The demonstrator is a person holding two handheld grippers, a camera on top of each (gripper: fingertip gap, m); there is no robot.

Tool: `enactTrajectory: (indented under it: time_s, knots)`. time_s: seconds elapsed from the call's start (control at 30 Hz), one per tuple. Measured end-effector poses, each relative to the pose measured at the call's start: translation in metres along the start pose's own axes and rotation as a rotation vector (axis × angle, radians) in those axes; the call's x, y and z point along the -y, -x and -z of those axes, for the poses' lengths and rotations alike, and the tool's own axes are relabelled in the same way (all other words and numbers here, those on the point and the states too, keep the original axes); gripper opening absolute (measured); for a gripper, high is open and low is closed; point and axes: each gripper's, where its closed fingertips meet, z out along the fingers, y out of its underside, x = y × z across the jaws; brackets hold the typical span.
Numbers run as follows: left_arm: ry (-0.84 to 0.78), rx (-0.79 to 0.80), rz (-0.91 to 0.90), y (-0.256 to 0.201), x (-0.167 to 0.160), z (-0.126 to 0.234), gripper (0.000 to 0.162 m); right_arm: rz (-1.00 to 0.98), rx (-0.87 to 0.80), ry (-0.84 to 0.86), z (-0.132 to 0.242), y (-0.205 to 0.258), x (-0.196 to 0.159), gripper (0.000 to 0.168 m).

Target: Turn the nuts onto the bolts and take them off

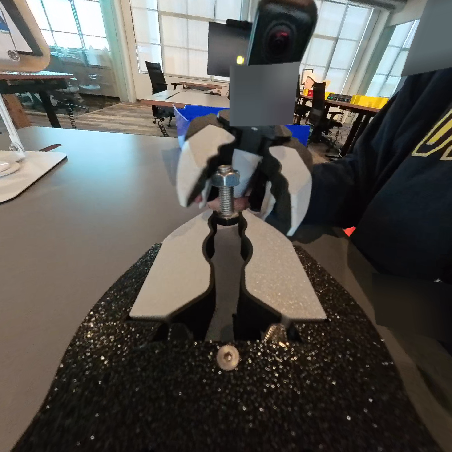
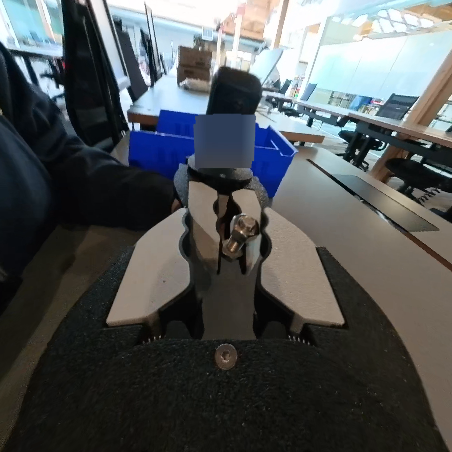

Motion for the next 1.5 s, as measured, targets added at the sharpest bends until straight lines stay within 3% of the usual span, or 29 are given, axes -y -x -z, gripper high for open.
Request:
enactTrajectory:
  time_s: [0.17,0.23,0.4,0.53,0.63,0.83,1.03,1.23,1.37,1.5]
  knots:
    - [-0.050,0.019,0.037,0.007,0.006,0.008,0.016,-0.082,0.047,-0.065,0.031,-0.009,0.010,0.036]
    - [-0.057,0.012,0.043,0.006,0.007,0.008,0.016,-0.102,0.002,-0.156,0.036,-0.016,0.021,0.049]
    - [0.013,-0.030,-0.002,-0.008,-0.001,-0.007,0.016,-0.053,0.035,-0.099,0.009,0.002,0.012,0.058]
    - [-0.037,-0.027,0.019,-0.004,0.005,0.001,0.016,-0.062,0.072,-0.036,0.019,0.001,0.003,0.040]
    - [-0.056,-0.003,0.045,0.003,0.007,0.006,0.016,-0.109,0.089,-0.098,0.037,-0.006,0.010,0.024]
    - [-0.017,-0.026,0.018,-0.004,0.003,-0.001,0.016,-0.088,0.018,-0.064,0.023,-0.009,0.003,0.036]
    - [-0.031,-0.024,0.015,-0.005,0.004,-0.001,0.016,-0.130,0.041,-0.056,0.020,-0.008,0.000,0.019]
    - [-0.092,0.022,-0.025,-0.002,0.012,0.000,0.018,-0.172,0.033,-0.076,0.022,-0.013,0.002,0.018]
    - [-0.124,0.079,-0.019,0.007,0.017,0.004,0.046,-0.134,-0.035,-0.049,0.031,-0.022,0.005,0.018]
    - [-0.117,0.136,-0.024,0.015,0.015,0.006,0.056,-0.059,-0.162,0.007,0.065,-0.027,0.036,0.018]
